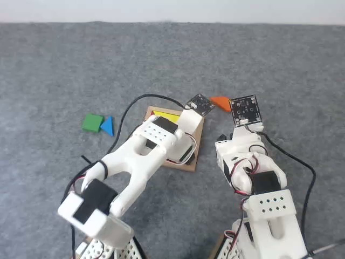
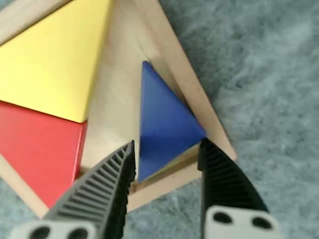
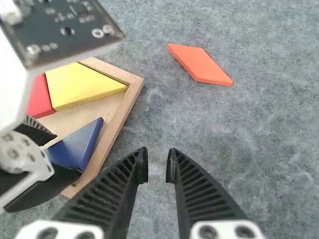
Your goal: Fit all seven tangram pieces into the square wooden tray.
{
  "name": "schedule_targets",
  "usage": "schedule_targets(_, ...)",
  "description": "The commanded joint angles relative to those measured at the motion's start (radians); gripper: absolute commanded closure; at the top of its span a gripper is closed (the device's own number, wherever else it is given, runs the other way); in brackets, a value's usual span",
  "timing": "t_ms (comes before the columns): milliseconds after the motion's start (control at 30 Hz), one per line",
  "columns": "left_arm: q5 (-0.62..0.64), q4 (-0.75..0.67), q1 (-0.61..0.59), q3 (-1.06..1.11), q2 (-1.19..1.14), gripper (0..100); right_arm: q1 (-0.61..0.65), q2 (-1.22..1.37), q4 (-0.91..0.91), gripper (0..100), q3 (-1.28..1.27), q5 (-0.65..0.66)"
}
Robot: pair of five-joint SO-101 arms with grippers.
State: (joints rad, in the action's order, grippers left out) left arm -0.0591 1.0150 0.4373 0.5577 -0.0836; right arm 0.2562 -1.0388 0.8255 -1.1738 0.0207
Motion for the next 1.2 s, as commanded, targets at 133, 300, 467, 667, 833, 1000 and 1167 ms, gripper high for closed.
schedule_targets(133, 0.002, -0.137, -0.005, 0.191, 0.345, 79, -0.005, 0.001, -0.022, 91.3, 0.063, -0.014)
schedule_targets(300, 0.014, -0.176, -0.049, 0.332, 0.592, 79, -0.01, 0.004, -0.022, 91.3, 0.063, -0.057)
schedule_targets(467, 0.184, -0.255, -0.253, 0.406, 0.79, 81, 0.004, 0.012, -0.025, 91.9, 0.064, -0.064)
schedule_targets(667, 0.272, -0.428, -0.56, 0.515, 0.965, 99, 0.148, 0.047, -0.081, 98.7, 0.043, -0.057)
schedule_targets(833, 0.321, -0.559, -0.68, 0.591, 1.049, 99, 0.271, 0.214, -0.162, 98.7, 0.092, -0.055)
schedule_targets(1000, 0.322, -0.674, -0.717, 0.656, 1.082, 99, 0.367, 0.49, -0.17, 98.7, 0.259, -0.055)
schedule_targets(1167, 0.322, -0.772, -0.717, 0.7, 1.08, 99, 0.392, 0.742, -0.16, 98.7, 0.425, -0.055)
